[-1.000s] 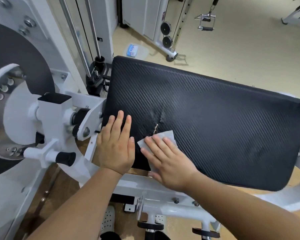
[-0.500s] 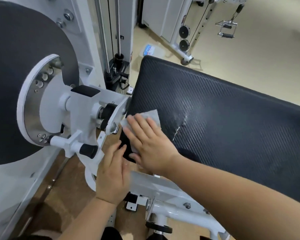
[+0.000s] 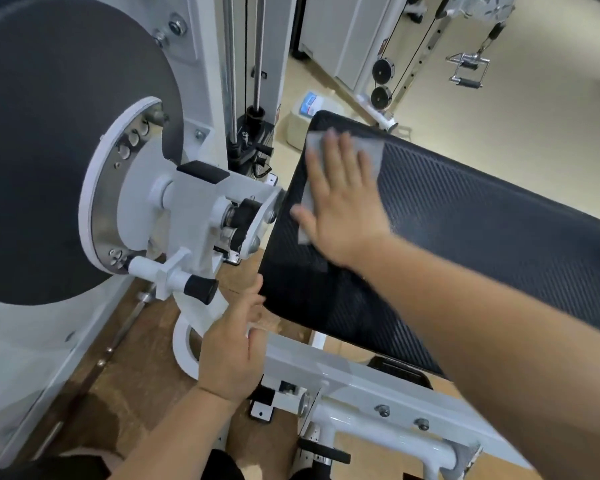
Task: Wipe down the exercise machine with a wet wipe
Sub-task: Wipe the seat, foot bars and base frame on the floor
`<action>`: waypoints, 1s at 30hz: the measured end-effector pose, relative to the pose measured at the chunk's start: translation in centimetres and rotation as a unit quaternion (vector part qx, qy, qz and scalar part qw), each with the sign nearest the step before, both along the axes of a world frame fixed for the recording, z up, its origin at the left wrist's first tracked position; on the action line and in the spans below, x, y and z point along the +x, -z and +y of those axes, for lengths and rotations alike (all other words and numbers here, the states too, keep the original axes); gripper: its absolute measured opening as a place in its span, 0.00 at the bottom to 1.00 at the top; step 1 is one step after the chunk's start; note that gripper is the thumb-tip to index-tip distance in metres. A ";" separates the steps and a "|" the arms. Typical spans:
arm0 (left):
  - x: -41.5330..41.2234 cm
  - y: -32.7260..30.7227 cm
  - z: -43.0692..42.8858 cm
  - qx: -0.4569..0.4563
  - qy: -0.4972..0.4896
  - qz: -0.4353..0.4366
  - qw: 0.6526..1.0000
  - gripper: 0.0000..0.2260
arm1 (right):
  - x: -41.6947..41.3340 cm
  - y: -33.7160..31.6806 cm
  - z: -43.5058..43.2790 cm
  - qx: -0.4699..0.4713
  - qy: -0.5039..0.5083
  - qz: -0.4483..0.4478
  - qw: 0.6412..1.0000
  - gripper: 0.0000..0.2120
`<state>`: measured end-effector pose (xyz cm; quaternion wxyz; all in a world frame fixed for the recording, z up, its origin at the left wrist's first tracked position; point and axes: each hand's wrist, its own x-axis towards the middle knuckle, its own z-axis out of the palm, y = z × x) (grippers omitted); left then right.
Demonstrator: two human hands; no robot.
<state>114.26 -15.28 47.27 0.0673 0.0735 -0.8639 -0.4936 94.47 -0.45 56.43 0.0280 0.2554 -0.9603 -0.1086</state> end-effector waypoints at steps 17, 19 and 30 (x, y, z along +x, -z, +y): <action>0.5 -0.9 0.2 0.194 -0.038 -0.049 0.979 0.04 | -0.6 -0.3 1.0 -0.021 0.078 0.003 0.997 0.41; 0.8 -1.6 0.6 0.235 -0.061 -0.046 0.969 0.09 | 3.3 2.0 -0.9 -0.022 0.036 -0.018 0.999 0.41; 1.0 -3.3 0.4 0.120 -0.043 -0.107 0.986 0.08 | 2.8 2.2 2.9 0.054 -0.169 -0.023 0.984 0.35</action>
